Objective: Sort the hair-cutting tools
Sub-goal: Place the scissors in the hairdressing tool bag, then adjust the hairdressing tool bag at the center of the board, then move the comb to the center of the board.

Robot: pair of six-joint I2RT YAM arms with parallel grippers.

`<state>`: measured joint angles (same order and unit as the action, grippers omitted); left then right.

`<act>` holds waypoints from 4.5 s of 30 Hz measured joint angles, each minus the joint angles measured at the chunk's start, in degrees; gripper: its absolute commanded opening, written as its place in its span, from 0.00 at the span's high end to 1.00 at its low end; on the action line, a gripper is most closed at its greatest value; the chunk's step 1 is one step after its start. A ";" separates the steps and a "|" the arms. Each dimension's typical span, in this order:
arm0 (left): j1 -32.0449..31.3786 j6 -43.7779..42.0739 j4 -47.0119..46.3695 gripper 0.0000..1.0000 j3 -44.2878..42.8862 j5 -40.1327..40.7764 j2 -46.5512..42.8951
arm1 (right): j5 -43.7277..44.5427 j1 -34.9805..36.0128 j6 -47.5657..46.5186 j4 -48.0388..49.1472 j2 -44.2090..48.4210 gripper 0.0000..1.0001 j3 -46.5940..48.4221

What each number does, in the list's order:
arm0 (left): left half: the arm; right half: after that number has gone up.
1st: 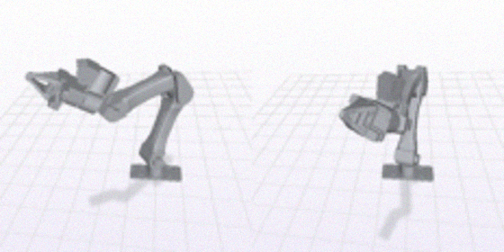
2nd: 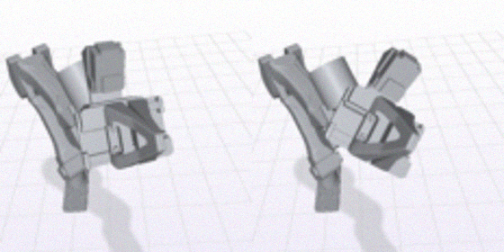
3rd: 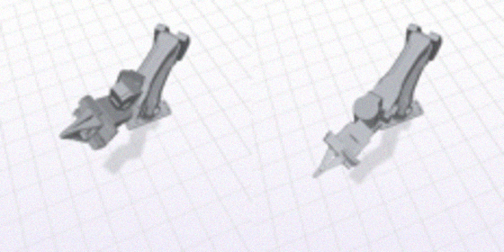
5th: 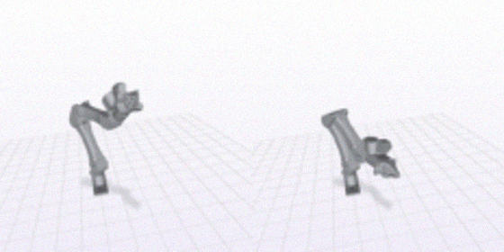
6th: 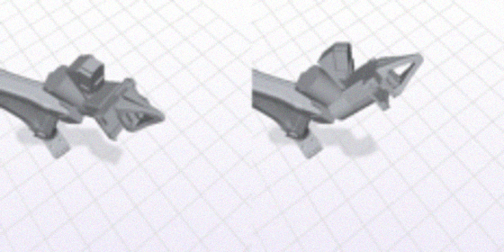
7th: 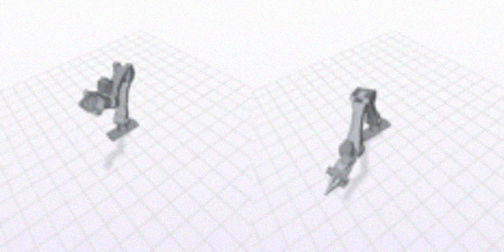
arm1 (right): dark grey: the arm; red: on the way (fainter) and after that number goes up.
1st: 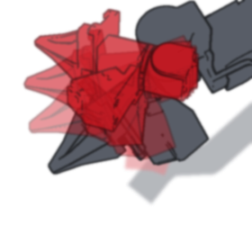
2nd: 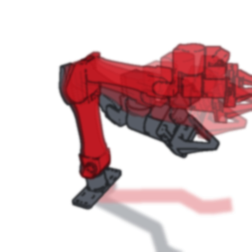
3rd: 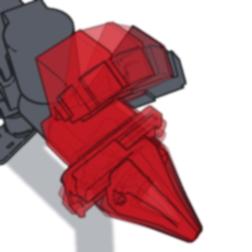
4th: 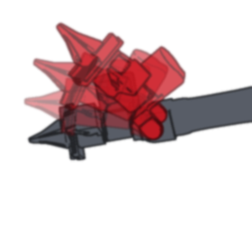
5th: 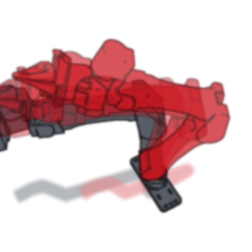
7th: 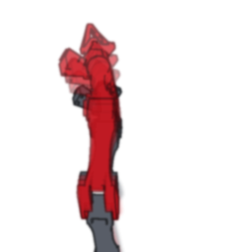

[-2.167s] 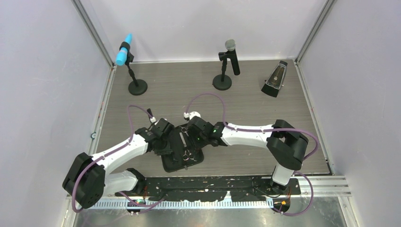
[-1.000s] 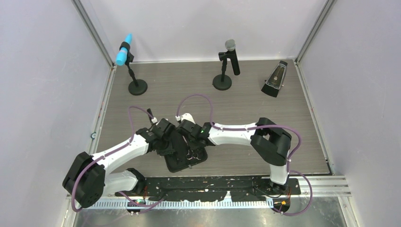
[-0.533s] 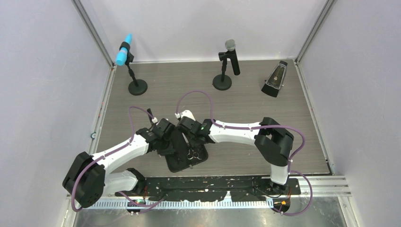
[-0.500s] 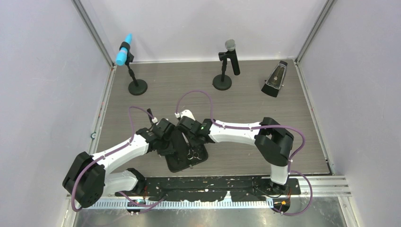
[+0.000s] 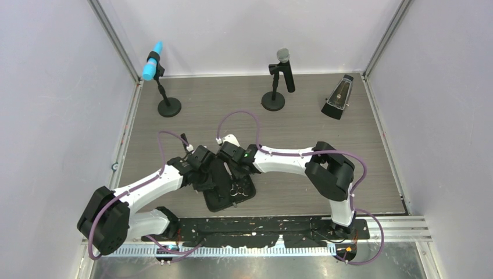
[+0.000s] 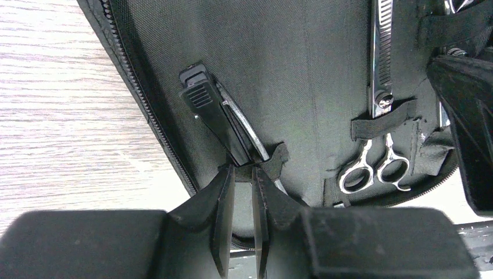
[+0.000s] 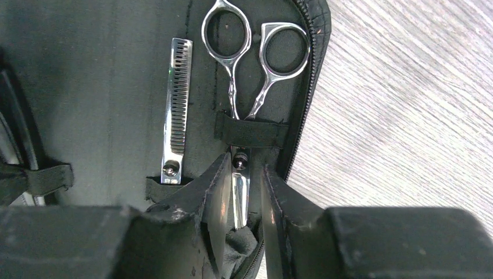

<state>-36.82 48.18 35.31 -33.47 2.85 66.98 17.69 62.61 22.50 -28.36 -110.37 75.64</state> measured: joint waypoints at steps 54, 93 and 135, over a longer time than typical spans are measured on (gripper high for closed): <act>4.42 -7.69 -1.62 0.21 -14.08 3.82 13.99 | -5.14 -9.92 2.34 8.92 38.66 0.51 -24.68; 28.15 -11.61 11.45 0.59 -30.69 0.00 30.38 | -10.08 -22.14 5.44 23.04 54.66 0.21 -46.07; 26.77 -4.85 -0.55 0.17 -32.00 0.57 28.04 | -8.74 -19.58 4.42 19.15 45.92 0.27 -40.68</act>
<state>-10.04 43.33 34.76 -65.47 3.42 95.02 8.95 43.03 26.92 -9.21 -64.45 34.96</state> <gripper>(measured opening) 0.824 0.733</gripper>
